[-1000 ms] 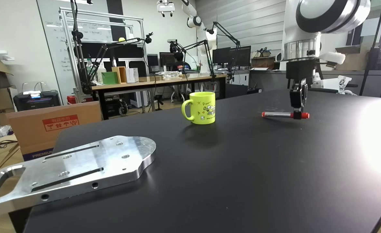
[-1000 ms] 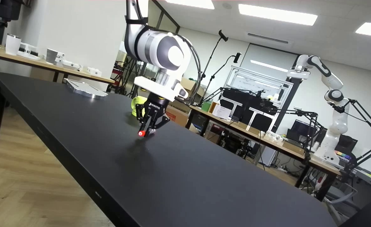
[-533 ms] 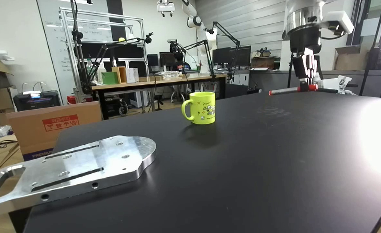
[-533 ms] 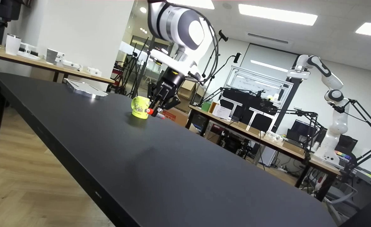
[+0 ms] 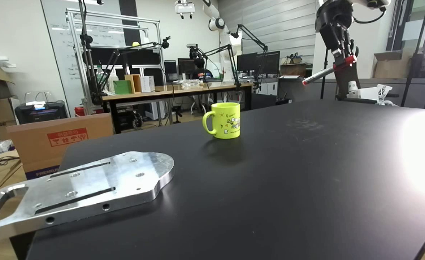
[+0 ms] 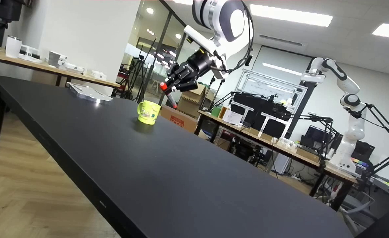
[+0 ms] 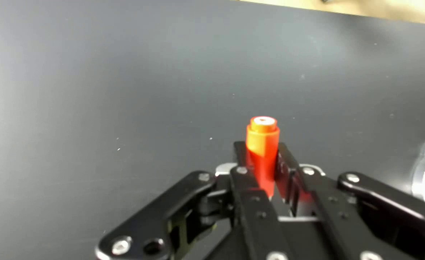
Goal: Put the marker in the mug
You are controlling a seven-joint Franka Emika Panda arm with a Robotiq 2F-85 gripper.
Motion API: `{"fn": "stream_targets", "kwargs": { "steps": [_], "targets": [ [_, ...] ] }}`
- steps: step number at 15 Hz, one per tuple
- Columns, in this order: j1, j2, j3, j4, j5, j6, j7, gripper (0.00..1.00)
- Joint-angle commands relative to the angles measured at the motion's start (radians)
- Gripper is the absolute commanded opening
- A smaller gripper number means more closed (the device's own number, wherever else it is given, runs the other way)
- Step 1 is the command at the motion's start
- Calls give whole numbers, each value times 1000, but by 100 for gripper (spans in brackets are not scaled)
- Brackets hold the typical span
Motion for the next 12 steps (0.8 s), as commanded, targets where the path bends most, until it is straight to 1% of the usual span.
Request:
{"fn": "stream_targets", "kwargs": {
  "steps": [1, 2, 3, 5, 12],
  "targets": [
    [-30, 152, 15, 243, 106, -231, 79, 5],
    [-5, 63, -2, 98, 60, -121, 17, 21],
    [-11, 92, -1, 140, 81, -162, 25, 21],
    [-17, 127, 1, 184, 92, -190, 29, 21],
    [-19, 138, 3, 205, 97, -202, 32, 21]
  ]
}}
